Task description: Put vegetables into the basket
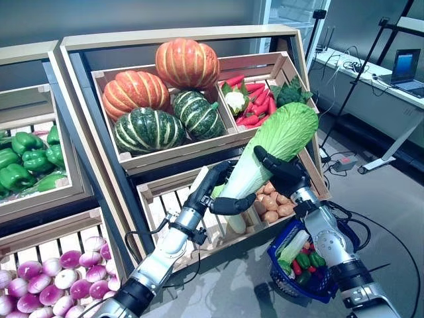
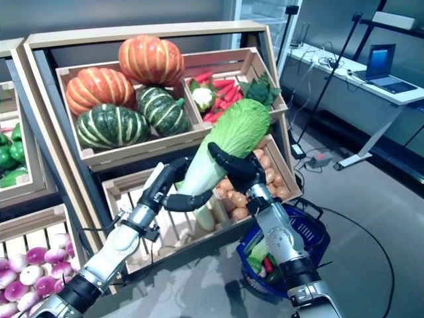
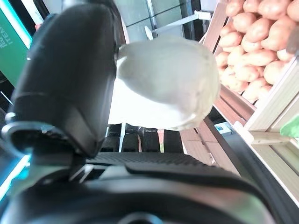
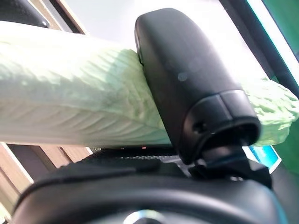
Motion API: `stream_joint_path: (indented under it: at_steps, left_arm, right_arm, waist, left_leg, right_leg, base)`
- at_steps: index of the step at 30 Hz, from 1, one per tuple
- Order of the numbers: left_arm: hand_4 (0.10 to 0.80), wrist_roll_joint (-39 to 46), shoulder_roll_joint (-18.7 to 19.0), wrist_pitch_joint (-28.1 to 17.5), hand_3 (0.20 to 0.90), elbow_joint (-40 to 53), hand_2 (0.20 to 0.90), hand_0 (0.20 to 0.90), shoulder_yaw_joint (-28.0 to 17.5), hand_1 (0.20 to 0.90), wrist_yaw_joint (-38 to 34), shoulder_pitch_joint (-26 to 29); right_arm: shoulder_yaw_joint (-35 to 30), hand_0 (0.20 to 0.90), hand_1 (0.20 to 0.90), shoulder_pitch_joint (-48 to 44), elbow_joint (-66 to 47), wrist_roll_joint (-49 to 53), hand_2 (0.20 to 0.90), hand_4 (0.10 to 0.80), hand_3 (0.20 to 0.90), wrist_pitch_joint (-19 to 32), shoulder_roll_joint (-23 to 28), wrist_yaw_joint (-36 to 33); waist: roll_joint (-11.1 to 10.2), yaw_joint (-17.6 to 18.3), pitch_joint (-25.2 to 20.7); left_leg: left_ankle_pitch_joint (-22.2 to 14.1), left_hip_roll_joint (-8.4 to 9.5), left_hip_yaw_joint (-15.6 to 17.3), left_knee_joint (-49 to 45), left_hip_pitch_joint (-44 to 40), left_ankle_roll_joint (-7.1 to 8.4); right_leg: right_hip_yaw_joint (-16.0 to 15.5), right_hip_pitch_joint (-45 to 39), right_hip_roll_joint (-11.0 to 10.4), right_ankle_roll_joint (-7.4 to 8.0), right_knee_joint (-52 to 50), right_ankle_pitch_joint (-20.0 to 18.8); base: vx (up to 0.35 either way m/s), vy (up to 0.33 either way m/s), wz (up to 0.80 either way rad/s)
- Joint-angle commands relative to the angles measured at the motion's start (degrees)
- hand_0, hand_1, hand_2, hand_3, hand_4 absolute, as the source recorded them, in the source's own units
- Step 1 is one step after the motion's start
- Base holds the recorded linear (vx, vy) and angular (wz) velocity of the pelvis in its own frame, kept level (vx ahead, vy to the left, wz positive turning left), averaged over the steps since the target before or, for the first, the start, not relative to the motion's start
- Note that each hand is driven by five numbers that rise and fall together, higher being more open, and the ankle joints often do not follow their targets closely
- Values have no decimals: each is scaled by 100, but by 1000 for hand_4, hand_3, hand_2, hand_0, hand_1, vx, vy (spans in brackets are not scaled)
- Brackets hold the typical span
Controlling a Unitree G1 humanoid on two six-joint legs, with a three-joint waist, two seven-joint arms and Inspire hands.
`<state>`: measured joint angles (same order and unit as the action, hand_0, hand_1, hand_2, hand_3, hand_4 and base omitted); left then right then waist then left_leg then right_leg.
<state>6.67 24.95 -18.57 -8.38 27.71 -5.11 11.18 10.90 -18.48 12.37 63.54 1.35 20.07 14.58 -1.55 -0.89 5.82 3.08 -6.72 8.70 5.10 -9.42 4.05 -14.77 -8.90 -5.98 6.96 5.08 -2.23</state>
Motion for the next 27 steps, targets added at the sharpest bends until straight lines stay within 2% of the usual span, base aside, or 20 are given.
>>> stream_joint_path:
  at_steps: [1,7,15,18,23,27]
  left_arm:
    - [800,-345,159,-502,900,-145,900,900,309,900,234,426]
    - [800,-211,205,-368,900,-471,900,900,68,900,248,50]
    - [800,-640,207,-214,900,-1375,900,900,-143,900,159,-675]
    - [800,-771,113,-169,900,-1850,900,900,-208,900,61,-788]
    - [800,-818,-249,-174,900,-2830,900,900,-389,900,-122,-833]
    - [800,-911,-410,-253,900,-3174,900,900,-427,900,-309,-857]
  right_arm:
    - [-649,300,300,-1225,12,369,300,400,300,331,98,170]
    - [-955,300,300,-753,93,561,300,400,300,336,218,259]
    - [-1405,300,300,171,536,775,300,400,300,228,278,662]
    - [-1458,300,300,357,678,783,300,400,300,270,327,769]
    - [-1607,300,300,422,1014,887,300,400,300,254,387,761]
    - [-1680,300,300,487,1117,936,300,400,300,200,359,779]
  waist:
    - [-11,44,-328]
    - [2,79,-302]
    - [8,176,-196]
    - [-1,213,-151]
    - [-2,283,-107]
    - [-9,305,-112]
  left_leg:
    - [-699,46,365,-10,-108,-135]
    - [-681,26,416,-10,-88,-125]
    - [-663,-6,563,-10,-87,-136]
    - [-642,-23,621,-10,-80,-131]
    - [-660,-51,720,-10,-144,-117]
    - [-668,-63,756,-10,-158,-109]
  right_leg:
    - [-19,-85,-14,-66,-8,195]
    - [-25,-51,-20,-57,-8,177]
    - [77,18,-4,-42,-8,143]
    - [107,42,-4,-35,-8,126]
    - [139,5,6,-17,-8,132]
    - [158,-4,9,-14,-8,142]
  base:
    - [11,2,-3]
    - [1,4,-3]
    - [0,-5,-5]
    - [-12,-10,-12]
    - [11,-11,-11]
    - [23,-26,-10]
